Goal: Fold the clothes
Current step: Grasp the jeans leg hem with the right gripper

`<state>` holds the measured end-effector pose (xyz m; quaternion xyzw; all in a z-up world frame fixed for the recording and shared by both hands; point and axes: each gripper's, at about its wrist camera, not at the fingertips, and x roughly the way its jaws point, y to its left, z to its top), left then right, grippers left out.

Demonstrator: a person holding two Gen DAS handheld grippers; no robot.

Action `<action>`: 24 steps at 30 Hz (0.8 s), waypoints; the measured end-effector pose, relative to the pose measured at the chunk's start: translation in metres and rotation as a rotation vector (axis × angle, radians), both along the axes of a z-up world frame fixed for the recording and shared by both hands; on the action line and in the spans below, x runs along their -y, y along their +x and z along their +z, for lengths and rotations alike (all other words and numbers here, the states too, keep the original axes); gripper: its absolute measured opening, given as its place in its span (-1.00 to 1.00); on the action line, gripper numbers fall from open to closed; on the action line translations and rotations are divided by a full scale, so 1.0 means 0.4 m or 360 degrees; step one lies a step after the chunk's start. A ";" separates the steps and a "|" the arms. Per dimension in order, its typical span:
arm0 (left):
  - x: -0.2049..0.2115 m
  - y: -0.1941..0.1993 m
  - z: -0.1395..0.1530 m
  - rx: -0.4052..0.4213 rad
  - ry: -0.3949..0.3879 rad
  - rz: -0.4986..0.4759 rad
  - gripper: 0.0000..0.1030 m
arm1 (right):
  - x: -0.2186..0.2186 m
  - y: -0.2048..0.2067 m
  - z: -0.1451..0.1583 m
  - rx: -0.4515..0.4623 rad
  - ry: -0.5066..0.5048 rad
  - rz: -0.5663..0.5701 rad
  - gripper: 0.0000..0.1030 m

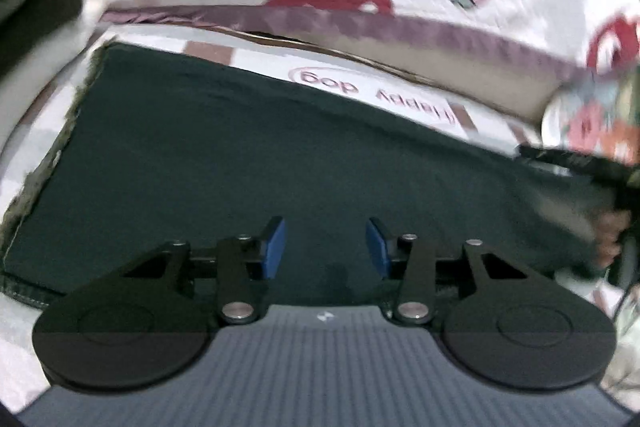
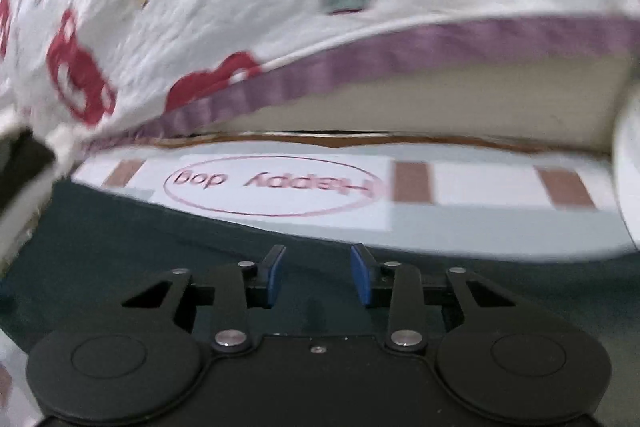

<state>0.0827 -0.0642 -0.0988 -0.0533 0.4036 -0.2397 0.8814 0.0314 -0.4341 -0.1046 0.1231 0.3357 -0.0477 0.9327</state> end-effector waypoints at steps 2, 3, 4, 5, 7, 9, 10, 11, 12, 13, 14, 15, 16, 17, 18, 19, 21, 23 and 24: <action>0.020 -0.026 0.011 0.0036 0.0006 -0.0007 -0.16 | 0.051 -0.068 0.006 0.0003 0.0051 -0.0041 -0.26; 0.030 -0.037 0.019 0.0051 0.0018 -0.0010 -0.12 | 0.080 -0.104 0.009 -0.0011 0.0084 -0.0058 -0.26; 0.041 -0.047 0.028 0.0065 0.0042 -0.0014 -0.08 | 0.117 -0.145 0.011 -0.0024 0.0115 -0.0098 -0.26; 0.050 -0.058 0.035 0.0081 0.0069 -0.0017 -0.08 | 0.156 -0.188 0.012 -0.0037 0.0145 -0.0145 -0.26; 0.074 -0.079 0.046 0.0094 0.0118 -0.0044 -0.01 | 0.235 -0.281 0.013 -0.0053 0.0201 -0.0264 -0.24; 0.105 -0.097 0.047 0.0096 0.0158 -0.0088 0.00 | 0.317 -0.382 0.007 -0.0049 0.0263 -0.0405 -0.23; 0.122 -0.108 0.047 0.0097 0.0180 -0.0114 0.00 | 0.357 -0.431 0.001 -0.0044 0.0305 -0.0460 -0.23; 0.140 -0.119 0.044 0.0099 0.0203 -0.0135 0.00 | 0.398 -0.481 -0.004 -0.0040 0.0347 -0.0516 -0.23; 0.159 -0.128 0.042 0.0102 0.0223 -0.0152 0.00 | 0.438 -0.526 -0.009 -0.0050 0.0368 -0.0553 -0.23; 0.180 -0.138 0.042 0.0104 0.0238 -0.0170 0.02 | 0.479 -0.570 -0.013 -0.0065 0.0383 -0.0584 -0.23; 0.200 -0.148 0.041 0.0109 0.0251 -0.0184 0.05 | 0.511 -0.602 -0.018 -0.0079 0.0376 -0.0608 -0.23; 0.220 -0.158 0.039 0.0115 0.0262 -0.0196 0.11 | 0.544 -0.632 -0.020 -0.0087 0.0366 -0.0639 -0.23; 0.242 -0.166 0.040 0.0119 0.0274 -0.0207 0.13 | 0.575 -0.659 -0.022 -0.0083 0.0381 -0.0674 -0.23; 0.264 -0.173 0.038 0.0123 0.0287 -0.0219 0.14 | 0.607 -0.684 -0.024 -0.0076 0.0402 -0.0710 -0.23; 0.287 -0.177 0.037 0.0124 0.0305 -0.0231 0.15 | 0.637 -0.706 -0.026 -0.0056 0.0435 -0.0750 -0.22; 0.311 -0.178 0.039 0.0123 0.0326 -0.0242 0.16 | 0.662 -0.723 -0.031 -0.0029 0.0470 -0.0786 -0.22; 0.359 -0.180 0.044 0.0131 0.0357 -0.0267 0.16 | 0.708 -0.754 -0.042 0.0028 0.0539 -0.0856 -0.12; 0.407 -0.181 0.054 0.0149 0.0361 -0.0293 0.20 | 0.746 -0.779 -0.060 0.0078 0.0616 -0.0902 -0.12; 0.429 -0.180 0.057 0.0156 0.0359 -0.0303 0.25 | 0.760 -0.788 -0.072 0.0099 0.0654 -0.0905 -0.12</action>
